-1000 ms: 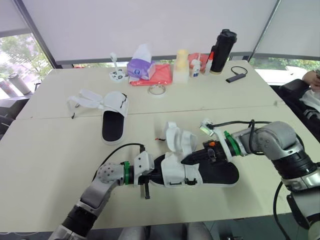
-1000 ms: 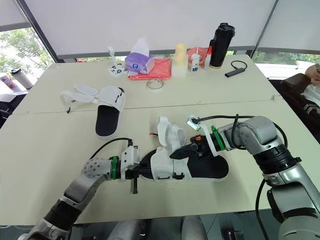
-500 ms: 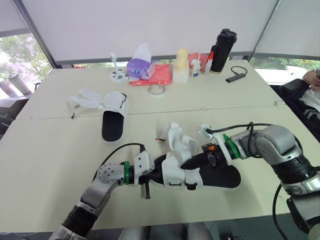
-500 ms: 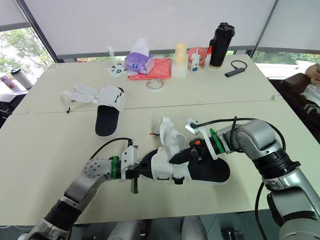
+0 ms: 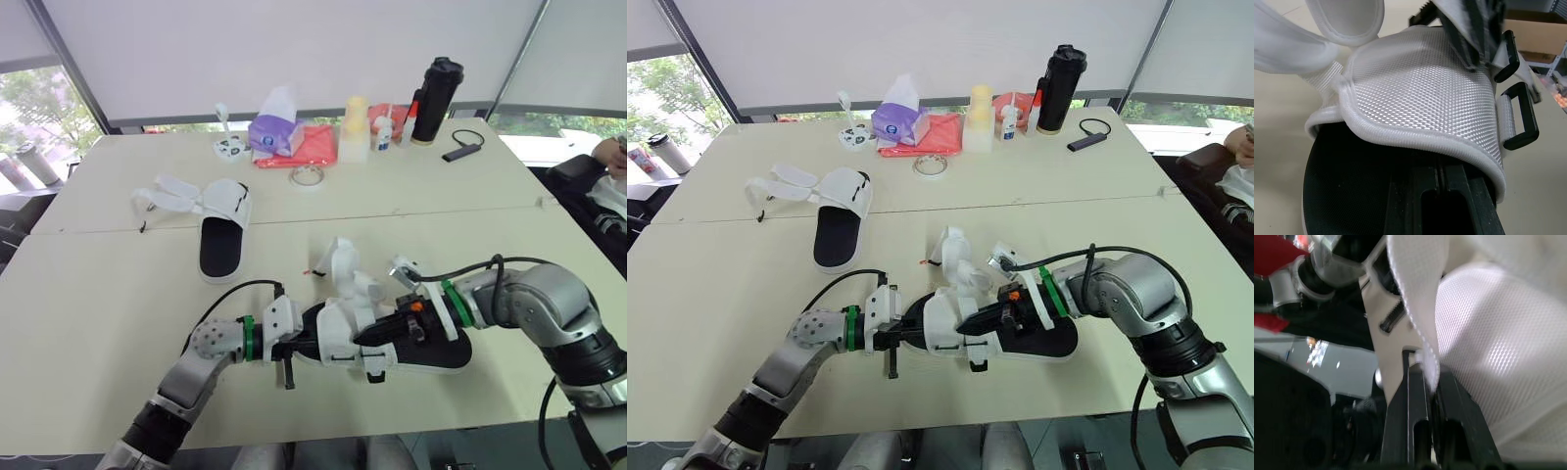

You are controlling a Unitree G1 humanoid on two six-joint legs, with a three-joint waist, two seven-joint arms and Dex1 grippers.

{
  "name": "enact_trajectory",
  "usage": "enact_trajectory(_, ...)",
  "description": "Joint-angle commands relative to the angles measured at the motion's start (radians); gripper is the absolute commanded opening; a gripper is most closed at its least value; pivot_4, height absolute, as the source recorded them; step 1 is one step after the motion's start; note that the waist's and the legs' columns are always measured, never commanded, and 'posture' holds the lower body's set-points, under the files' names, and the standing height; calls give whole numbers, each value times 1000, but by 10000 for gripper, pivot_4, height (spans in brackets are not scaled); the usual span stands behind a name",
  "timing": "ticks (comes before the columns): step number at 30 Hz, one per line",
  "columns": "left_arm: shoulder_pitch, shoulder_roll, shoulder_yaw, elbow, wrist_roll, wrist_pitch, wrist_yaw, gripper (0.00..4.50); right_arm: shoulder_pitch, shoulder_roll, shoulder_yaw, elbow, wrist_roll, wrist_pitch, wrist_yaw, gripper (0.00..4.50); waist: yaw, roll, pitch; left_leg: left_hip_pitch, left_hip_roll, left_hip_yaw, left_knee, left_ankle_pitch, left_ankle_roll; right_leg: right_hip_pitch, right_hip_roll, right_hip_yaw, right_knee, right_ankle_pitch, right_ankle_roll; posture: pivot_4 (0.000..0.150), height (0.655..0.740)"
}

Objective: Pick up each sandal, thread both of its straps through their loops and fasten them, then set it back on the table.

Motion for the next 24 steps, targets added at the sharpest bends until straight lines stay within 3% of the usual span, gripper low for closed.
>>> enact_trajectory(1,-1,1,-3,11,16,8,4,0,9,-15,-26,-35,7,3,-8,247,0,0,0,0,0,0,0,0,0,0,0,0,0,0,0,1500,7400)
enact_trajectory(4,-7,-1,-3,18,18,5,0,0,14,-23,-33,-44,10,5,-4,247,1,0,0,0,0,0,0,0,0,0,0,0,0,0,0,1500,7400)
enact_trajectory(6,-13,-3,-3,23,18,4,-3,0,15,-32,-58,-56,31,17,1,6206,1,0,0,0,0,0,0,0,0,0,0,0,0,0,0,1500,7400)
enact_trajectory(10,-18,-6,-3,31,17,2,-6,0,23,-45,-129,-71,79,36,-6,23381,1,0,0,0,0,0,1,0,0,1,0,0,0,0,0,1500,7400)
enact_trajectory(14,-22,-8,-4,38,18,-2,-9,0,37,-61,-146,-83,79,40,-25,44274,1,0,0,0,0,0,1,0,0,1,0,0,0,0,0,1500,7400)
enact_trajectory(20,-24,-12,-2,41,20,-2,-11,0,56,-102,-189,-90,106,58,-27,44743,2,0,0,0,0,0,2,0,0,1,0,0,0,0,0,1500,7400)
enact_trajectory(24,-22,-15,-1,42,23,-4,-9,0,108,-203,-317,-105,143,76,-11,44743,7,0,0,-1,0,0,2,0,0,1,0,0,0,0,0,1500,7400)
